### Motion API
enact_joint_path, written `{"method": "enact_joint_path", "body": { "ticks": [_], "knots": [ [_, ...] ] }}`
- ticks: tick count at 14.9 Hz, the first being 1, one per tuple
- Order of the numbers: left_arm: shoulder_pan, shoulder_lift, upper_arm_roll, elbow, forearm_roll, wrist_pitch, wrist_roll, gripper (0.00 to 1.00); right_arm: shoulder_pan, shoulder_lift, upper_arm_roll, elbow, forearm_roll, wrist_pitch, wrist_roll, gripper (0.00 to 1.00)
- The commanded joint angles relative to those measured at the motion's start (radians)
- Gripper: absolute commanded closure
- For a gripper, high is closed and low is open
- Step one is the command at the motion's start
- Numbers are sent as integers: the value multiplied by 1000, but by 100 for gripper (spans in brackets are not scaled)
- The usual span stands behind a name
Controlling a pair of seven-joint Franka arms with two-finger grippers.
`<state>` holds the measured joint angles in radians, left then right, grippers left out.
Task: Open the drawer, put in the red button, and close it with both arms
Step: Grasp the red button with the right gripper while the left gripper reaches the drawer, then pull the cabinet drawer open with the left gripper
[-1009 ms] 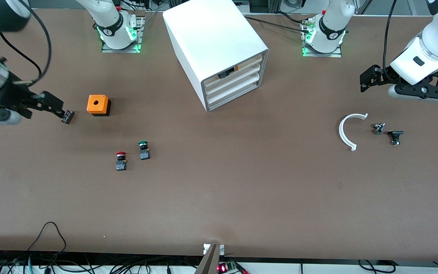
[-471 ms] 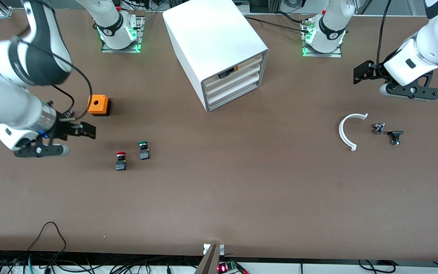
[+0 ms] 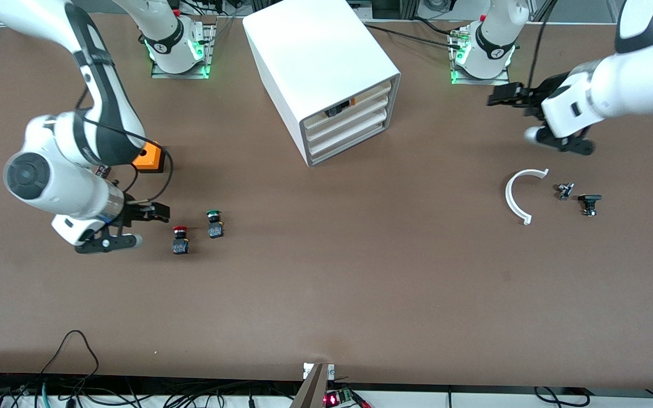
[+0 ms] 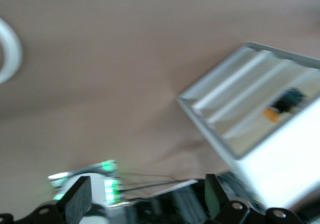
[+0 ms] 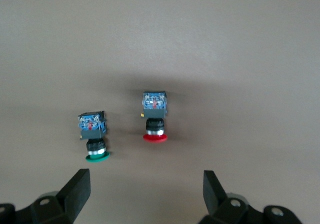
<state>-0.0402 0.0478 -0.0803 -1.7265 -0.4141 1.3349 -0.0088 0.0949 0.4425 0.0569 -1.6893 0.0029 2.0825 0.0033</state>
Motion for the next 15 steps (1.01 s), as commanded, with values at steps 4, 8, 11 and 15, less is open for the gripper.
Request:
{"method": "enact_joint_path", "body": {
  "ticks": [4,8,11,15],
  "knots": [
    [-27,196,-36,-2,-279,55,269,1,5,111,1,-16,9,180,-45,0],
    [-30,256,-108,-137,-455,215,470,1,16,183,1,-58,8,327,-48,0],
    [-27,253,-142,-321,-621,355,685,0,16,223,1,-87,8,407,-49,0],
    [-29,242,-144,-459,-755,366,763,0,14,228,1,-89,5,413,-71,11]
  ]
}}
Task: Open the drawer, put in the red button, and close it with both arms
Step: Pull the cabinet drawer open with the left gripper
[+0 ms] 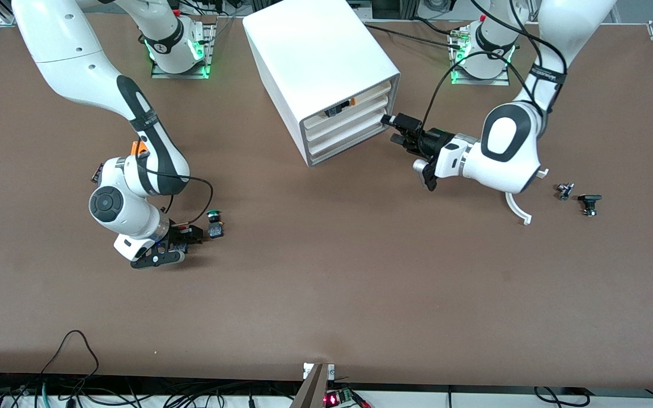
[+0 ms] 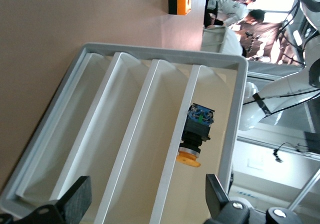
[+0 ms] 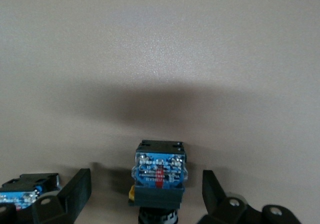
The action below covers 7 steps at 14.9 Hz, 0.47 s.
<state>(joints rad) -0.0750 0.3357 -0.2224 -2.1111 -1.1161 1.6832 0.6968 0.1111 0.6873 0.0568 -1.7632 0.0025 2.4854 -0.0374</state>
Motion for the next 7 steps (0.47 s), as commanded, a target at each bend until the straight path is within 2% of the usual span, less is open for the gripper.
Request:
{"method": "enact_joint_path", "body": {
  "ticks": [1,2,3,4,5,6,7],
  "knots": [
    [4,-43,-2,-90,-53,19,85,0,-2,-17,0,-13,5,10,-30,18],
    [4,-37,-2,-111,-54,20,111,1,-2,-17,0,-15,5,10,-30,27],
    [-6,-31,-2,-136,-69,23,153,13,-2,-17,0,-13,5,10,-32,53],
    [-17,-24,-2,-138,-73,27,174,17,-2,-17,0,-13,5,10,-30,79],
    [-19,-15,-2,-141,-73,55,203,21,-2,-17,0,-13,5,10,-30,93],
    [-22,0,-3,-151,-76,76,258,31,-2,-18,0,-13,5,10,-30,100],
    [-31,23,-3,-151,-96,78,307,37,-2,-18,0,-13,5,10,-30,100]
  ]
}}
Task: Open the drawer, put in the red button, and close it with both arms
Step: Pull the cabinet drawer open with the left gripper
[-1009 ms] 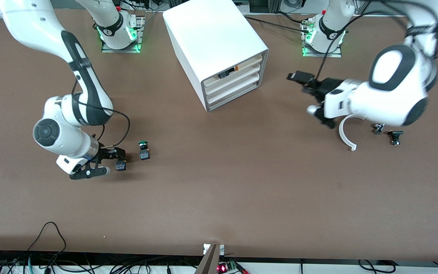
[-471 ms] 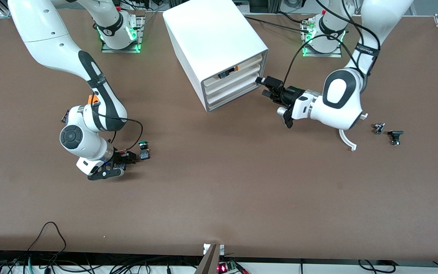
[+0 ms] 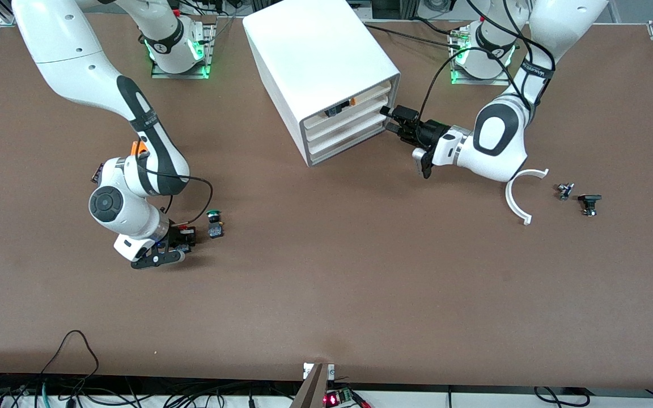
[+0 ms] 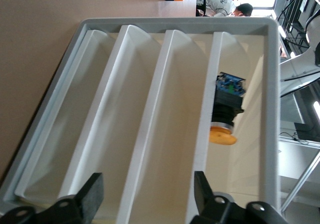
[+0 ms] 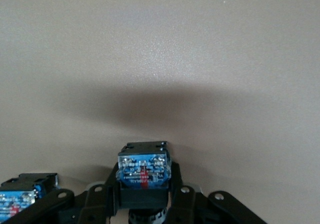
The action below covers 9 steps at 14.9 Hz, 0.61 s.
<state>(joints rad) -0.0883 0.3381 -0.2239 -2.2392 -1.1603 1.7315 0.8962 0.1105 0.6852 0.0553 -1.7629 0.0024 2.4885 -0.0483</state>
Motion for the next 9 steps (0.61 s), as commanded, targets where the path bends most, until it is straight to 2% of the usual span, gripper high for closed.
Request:
{"method": "enact_joint_path", "body": {
  "ticks": [1,3,6,7,9],
  "knots": [
    [-19,27,0,-25,-65,31,125,39,-3,-16,1,-13,7,7,-15,100],
    [-27,25,-2,-43,-90,31,125,41,-3,-22,1,-6,8,6,-5,100],
    [-30,35,-37,-92,-204,36,148,44,3,-39,1,13,11,-20,33,100],
    [-43,44,-46,-100,-249,37,191,50,14,-39,1,46,13,-78,66,100],
    [-45,44,-48,-102,-248,53,196,60,20,-39,1,114,10,-190,125,100]
  ]
}}
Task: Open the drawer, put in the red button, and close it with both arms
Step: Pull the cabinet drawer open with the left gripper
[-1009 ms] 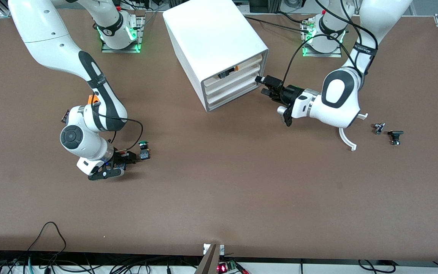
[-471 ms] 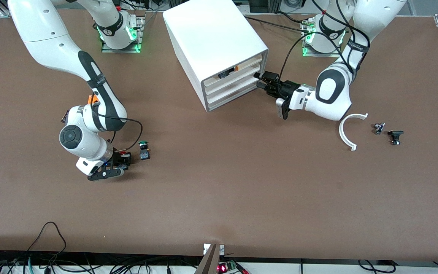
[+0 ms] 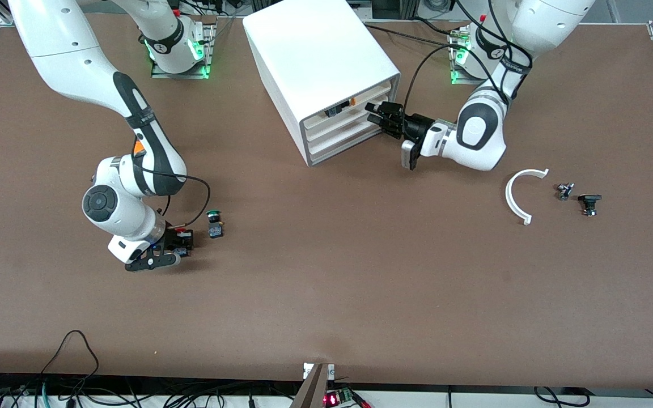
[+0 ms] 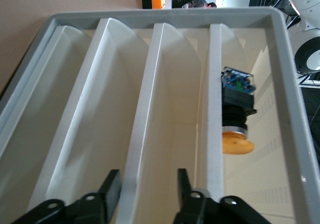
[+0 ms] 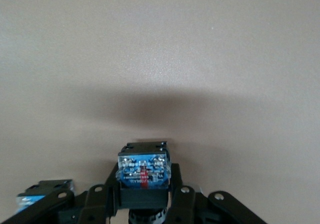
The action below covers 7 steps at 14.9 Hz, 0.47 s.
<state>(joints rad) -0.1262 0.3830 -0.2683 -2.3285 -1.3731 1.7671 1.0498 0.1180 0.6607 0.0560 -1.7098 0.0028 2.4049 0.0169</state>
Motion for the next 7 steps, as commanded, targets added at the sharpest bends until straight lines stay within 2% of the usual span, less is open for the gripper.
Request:
{"method": "enact_joint_path", "body": {
  "ticks": [1,5,7],
  "knots": [
    [-9,1,-3,-12,-35,18,42,60,17,-15,1,96,6,-162,84,100],
    [-18,11,-5,-12,-35,25,48,62,26,-15,1,246,6,-381,176,100],
    [-30,11,-5,-14,-35,48,50,71,41,-15,2,326,11,-491,231,100]
  ]
}}
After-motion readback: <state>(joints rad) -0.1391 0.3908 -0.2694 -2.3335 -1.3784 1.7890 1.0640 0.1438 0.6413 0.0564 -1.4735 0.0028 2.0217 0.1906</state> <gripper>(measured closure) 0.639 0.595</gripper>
